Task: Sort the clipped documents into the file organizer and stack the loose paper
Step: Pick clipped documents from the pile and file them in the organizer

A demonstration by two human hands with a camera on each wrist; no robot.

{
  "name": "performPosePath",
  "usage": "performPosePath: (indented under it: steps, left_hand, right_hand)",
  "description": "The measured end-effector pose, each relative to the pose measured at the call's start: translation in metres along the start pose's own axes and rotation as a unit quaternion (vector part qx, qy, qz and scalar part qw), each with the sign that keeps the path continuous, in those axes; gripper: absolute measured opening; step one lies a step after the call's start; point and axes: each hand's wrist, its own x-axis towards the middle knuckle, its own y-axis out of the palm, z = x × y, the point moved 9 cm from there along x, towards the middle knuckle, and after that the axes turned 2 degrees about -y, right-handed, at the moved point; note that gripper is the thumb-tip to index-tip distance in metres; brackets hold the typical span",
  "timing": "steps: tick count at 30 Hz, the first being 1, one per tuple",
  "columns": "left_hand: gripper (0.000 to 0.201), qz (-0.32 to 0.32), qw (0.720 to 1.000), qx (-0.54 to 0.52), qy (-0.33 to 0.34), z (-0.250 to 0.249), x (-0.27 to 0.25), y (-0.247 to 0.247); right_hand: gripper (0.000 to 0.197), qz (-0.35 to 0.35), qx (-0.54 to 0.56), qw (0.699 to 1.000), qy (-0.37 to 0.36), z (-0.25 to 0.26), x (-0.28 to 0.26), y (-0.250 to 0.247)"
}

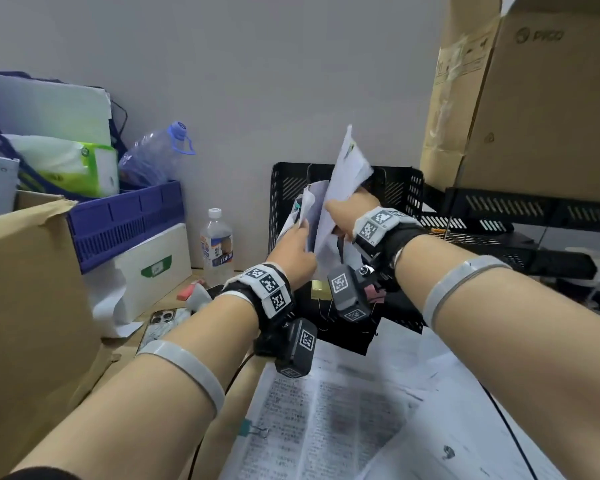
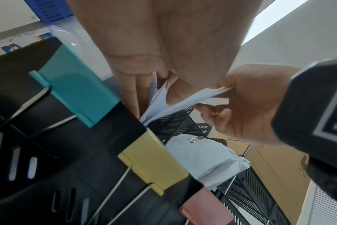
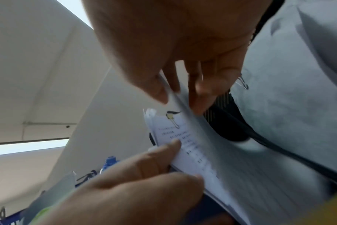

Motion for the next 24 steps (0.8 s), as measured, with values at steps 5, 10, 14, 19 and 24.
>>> performPosePath:
  steps: [5, 10, 14, 19, 24]
  left_hand:
    - [0.059, 0.019, 1.0, -0.003, 0.0, 0.001, -0.005, 0.003]
    - [0.049, 0.032, 0.999, -0.001, 0.017, -0.007, -0.019, 0.004]
    - [0.029, 0.012, 0.998, -0.048, 0.039, -0.002, -0.031, 0.008]
    - [0.013, 0.113, 0.987, -0.117, 0.009, -0.01, -0.084, 0.039]
    - [0.028, 0.425, 0.901, -0.033, -0.08, -0.009, -0.166, 0.112]
  right_hand:
    - [0.023, 0.03, -0.001, 1.0, 0.008, -0.012, 0.004, 0.018]
    - [0.016, 0.169, -0.045, 0.984, 0.04, -0.027, -0.025, 0.042]
    - [0.014, 0.218, -0.085, 0.972, 0.0, -0.045, -0.059, 0.037]
    - [0.016, 0.379, -0.18, 0.907, -0.024, -0.099, -0.133, 0.046]
    - [0.034, 0.437, -0.318, 0.838, -0.075, -0.145, -0.183, 0.039]
